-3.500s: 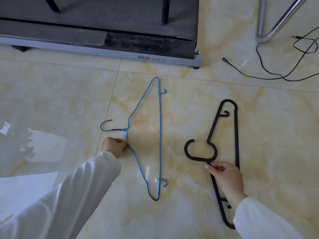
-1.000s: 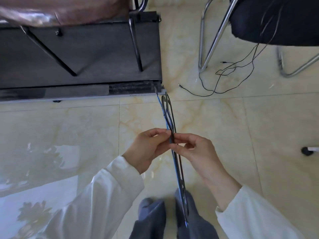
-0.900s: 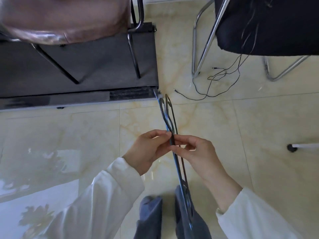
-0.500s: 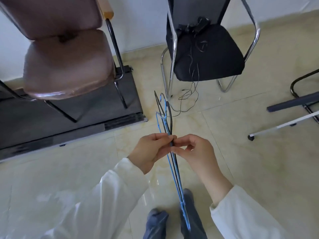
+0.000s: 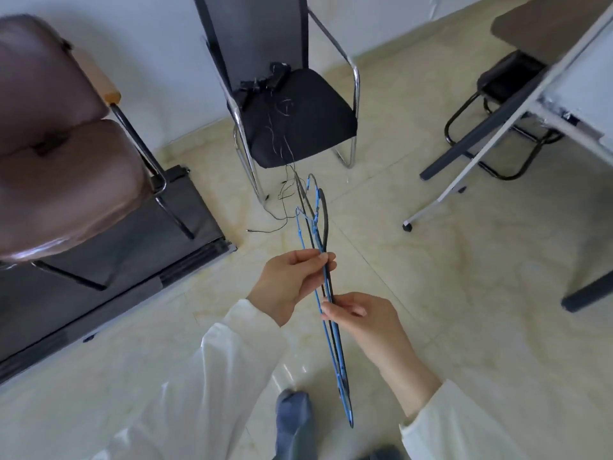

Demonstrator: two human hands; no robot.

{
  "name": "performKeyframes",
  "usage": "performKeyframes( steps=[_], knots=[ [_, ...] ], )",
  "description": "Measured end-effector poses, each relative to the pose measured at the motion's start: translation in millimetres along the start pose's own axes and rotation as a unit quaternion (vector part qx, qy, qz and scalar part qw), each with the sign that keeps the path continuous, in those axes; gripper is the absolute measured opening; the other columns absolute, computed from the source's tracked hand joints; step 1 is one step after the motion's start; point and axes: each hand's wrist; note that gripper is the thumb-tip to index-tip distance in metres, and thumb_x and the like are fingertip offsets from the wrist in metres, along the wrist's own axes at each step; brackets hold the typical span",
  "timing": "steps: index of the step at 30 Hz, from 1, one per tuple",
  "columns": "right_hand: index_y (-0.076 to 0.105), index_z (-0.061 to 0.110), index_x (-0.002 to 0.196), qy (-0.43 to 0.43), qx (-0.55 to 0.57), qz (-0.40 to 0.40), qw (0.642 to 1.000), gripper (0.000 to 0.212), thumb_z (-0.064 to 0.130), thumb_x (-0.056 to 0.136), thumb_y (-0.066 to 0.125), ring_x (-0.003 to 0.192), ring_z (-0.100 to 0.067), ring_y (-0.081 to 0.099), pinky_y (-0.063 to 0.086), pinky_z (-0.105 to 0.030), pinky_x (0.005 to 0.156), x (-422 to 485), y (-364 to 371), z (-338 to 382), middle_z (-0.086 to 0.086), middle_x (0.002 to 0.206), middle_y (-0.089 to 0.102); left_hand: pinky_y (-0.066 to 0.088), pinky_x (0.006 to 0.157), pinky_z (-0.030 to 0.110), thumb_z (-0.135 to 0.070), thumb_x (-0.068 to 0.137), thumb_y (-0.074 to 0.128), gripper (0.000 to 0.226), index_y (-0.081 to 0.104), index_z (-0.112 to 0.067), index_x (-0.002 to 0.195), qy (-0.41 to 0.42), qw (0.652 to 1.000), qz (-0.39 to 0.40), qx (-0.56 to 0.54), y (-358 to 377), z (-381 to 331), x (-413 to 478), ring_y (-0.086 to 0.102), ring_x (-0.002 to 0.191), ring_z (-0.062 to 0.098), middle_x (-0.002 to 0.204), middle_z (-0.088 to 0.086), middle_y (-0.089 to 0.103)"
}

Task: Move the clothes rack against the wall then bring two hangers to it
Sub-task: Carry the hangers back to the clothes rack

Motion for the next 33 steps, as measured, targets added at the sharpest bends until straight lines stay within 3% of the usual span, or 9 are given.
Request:
performKeyframes(
  steps=[2, 5, 9, 13, 17, 21, 24, 29, 33],
  knots=[
    [0.071, 0.016, 0.07, 0.001, 0.023, -0.008, 1.0, 0.005, 0.017, 0.074, 0.071, 0.062, 0.002, 0.067, 0.044, -0.003, 0.059, -13.6, -29.7, -5.2, 0.01, 0.051, 0.069, 0.058, 0.067, 0.019, 0.002, 0.084, 0.058, 0.004, 0.06, -0.002, 0.084, -0.006, 1.0, 0.015, 0.015, 30.1, 13.9, -6.3, 0.071, 0.062, 0.01, 0.066, 0.001, 0.074],
    [0.072, 0.009, 0.075, 0.002, 0.041, -0.038, 0.998, 0.005, 0.013, 0.076, 0.069, 0.053, 0.009, 0.062, 0.04, -0.001, 0.053, -34.3, -75.4, -16.0, 0.01, 0.055, 0.068, 0.058, 0.068, 0.019, 0.0, 0.084, 0.058, 0.003, 0.06, -0.001, 0.086, -0.016, 0.999, 0.038, 0.035, 75.8, 38.1, -15.3, 0.071, 0.063, 0.009, 0.066, 0.0, 0.075],
    [0.071, 0.01, 0.072, 0.017, 0.088, -0.085, 0.992, 0.004, 0.012, 0.076, 0.07, 0.047, 0.007, 0.058, 0.036, -0.003, 0.046, -66.9, -141.1, -36.8, 0.01, 0.05, 0.066, 0.057, 0.071, 0.019, -0.001, 0.084, 0.059, 0.006, 0.061, -0.002, 0.089, -0.035, 0.993, 0.085, 0.079, 143.1, 77.5, -29.6, 0.071, 0.064, 0.008, 0.066, -0.001, 0.075],
    [0.073, 0.004, 0.083, 0.036, 0.119, -0.143, 0.982, 0.012, 0.014, 0.077, 0.07, 0.038, 0.004, 0.052, 0.033, -0.003, 0.042, -107.3, -210.8, -56.9, 0.01, 0.052, 0.066, 0.058, 0.067, 0.017, 0.0, 0.084, 0.058, 0.005, 0.06, -0.001, 0.089, -0.05, 0.983, 0.134, 0.114, 218.8, 121.2, -49.2, 0.071, 0.061, 0.007, 0.066, 0.0, 0.074],
    [0.071, 0.003, 0.088, 0.037, 0.163, -0.204, 0.965, 0.015, 0.014, 0.079, 0.068, 0.037, 0.004, 0.051, 0.034, -0.002, 0.042, -153.7, -276.7, -75.5, 0.002, 0.062, 0.066, 0.057, 0.063, 0.016, -0.001, 0.084, 0.059, 0.02, 0.059, 0.004, 0.104, -0.068, 0.965, 0.194, 0.16, 295.2, 167.4, -73.4, 0.071, 0.06, 0.006, 0.083, 0.007, 0.07],
    [0.07, 0.006, 0.085, 0.036, 0.2, -0.29, 0.935, 0.012, 0.015, 0.078, 0.069, 0.039, 0.005, 0.052, 0.034, -0.002, 0.043, -196.1, -333.0, -99.1, 0.01, 0.052, 0.065, 0.056, 0.067, 0.015, -0.005, 0.085, 0.058, 0.036, 0.054, 0.007, 0.118, -0.091, 0.934, 0.266, 0.222, 363.1, 214.6, -95.8, 0.07, 0.061, 0.003, 0.088, 0.006, 0.068],
    [0.07, 0.003, 0.089, 0.039, 0.219, -0.347, 0.911, 0.015, 0.013, 0.078, 0.069, 0.042, 0.007, 0.055, 0.035, -0.002, 0.043, -223.8, -369.8, -115.3, 0.002, 0.062, 0.066, 0.057, 0.064, 0.015, -0.006, 0.084, 0.059, 0.039, 0.054, 0.007, 0.121, -0.114, 0.912, 0.305, 0.249, 408.1, 249.7, -108.1, 0.07, 0.062, 0.003, 0.089, 0.006, 0.069],
    [0.069, 0.012, 0.08, 0.046, 0.254, -0.425, 0.868, 0.004, 0.016, 0.077, 0.07, 0.049, 0.01, 0.059, 0.037, -0.001, 0.045, -263.9, -427.2, -142.1, 0.0, 0.067, 0.068, 0.057, 0.061, 0.016, -0.008, 0.085, 0.059, 0.029, 0.058, 0.0, 0.112, -0.158, 0.862, 0.372, 0.305, 480.0, 305.2, -127.6, 0.071, 0.065, 0.004, 0.086, 0.003, 0.071],
    [0.068, 0.013, 0.078, 0.05, 0.278, -0.473, 0.835, 0.002, 0.015, 0.078, 0.069, 0.049, 0.01, 0.059, 0.037, 0.0, 0.045, -283.1, -472.2, -154.6, -0.001, 0.068, 0.068, 0.057, 0.063, 0.015, -0.009, 0.086, 0.057, 0.008, 0.063, -0.008, 0.091, -0.181, 0.824, 0.418, 0.337, 534.0, 341.4, -135.1, 0.071, 0.066, 0.003, 0.07, -0.005, 0.075]
  ],
)
Point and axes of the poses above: each hand's wrist, its own x-axis towards the middle knuckle, its own y-axis out of the palm, z = x × y
